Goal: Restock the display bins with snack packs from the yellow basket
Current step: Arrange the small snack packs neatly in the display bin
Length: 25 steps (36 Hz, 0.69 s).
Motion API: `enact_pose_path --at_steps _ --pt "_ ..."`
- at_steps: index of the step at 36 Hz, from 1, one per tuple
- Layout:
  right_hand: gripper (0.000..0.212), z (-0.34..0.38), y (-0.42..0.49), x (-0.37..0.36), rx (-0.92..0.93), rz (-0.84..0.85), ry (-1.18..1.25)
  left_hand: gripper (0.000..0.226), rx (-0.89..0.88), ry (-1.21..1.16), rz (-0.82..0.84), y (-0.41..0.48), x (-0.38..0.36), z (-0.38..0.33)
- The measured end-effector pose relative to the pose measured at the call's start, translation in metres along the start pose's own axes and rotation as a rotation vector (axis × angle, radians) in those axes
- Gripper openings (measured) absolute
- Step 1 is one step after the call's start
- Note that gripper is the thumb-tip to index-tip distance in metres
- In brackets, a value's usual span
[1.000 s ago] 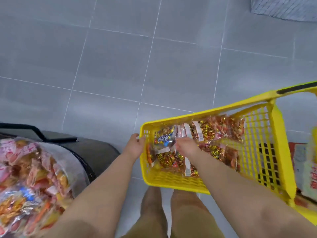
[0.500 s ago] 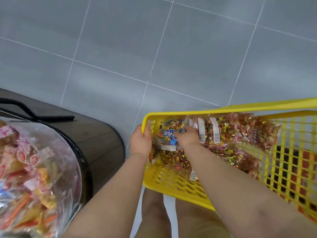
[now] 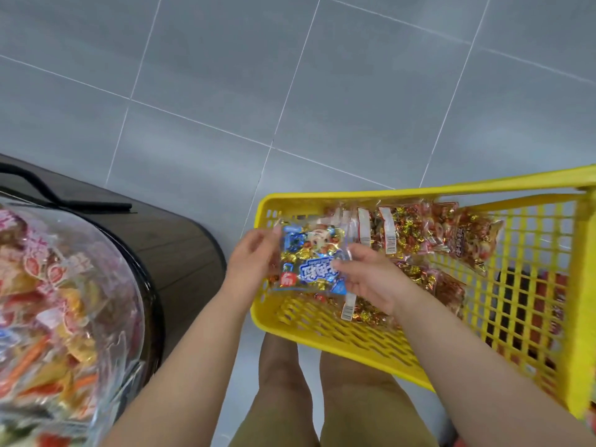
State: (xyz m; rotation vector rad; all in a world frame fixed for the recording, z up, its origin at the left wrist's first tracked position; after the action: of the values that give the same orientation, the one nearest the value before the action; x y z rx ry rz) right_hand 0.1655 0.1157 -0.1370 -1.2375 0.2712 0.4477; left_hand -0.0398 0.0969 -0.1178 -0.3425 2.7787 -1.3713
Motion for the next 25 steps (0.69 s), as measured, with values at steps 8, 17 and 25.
enact_pose_path --at_steps 8,17,25 --pt "0.018 -0.009 0.026 -0.024 0.055 -0.023 0.069 0.008 0.056 -0.272 -0.010 -0.018 0.022 0.024" --pt "0.040 -0.049 0.071 -0.023 0.027 -0.390 -0.666 0.014 -0.095 -0.295 -0.177 -0.027 0.065 0.024" --pt "0.033 -0.033 0.051 -0.014 0.084 -0.404 -0.642 0.003 -0.143 -0.193 -0.295 -0.026 0.077 0.019"
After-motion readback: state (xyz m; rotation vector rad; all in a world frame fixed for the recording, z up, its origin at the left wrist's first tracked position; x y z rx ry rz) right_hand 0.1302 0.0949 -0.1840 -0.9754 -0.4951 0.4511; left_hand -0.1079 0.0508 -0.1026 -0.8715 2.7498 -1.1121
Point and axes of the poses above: each hand's wrist, its own y-axis towards the middle knuckle, its own x-axis out of the back of the hand, z = x × y, the point moved 5 cm from there along y, towards the middle knuckle, and after that the axes turned 9 degrees about z, right-handed, at the moved point
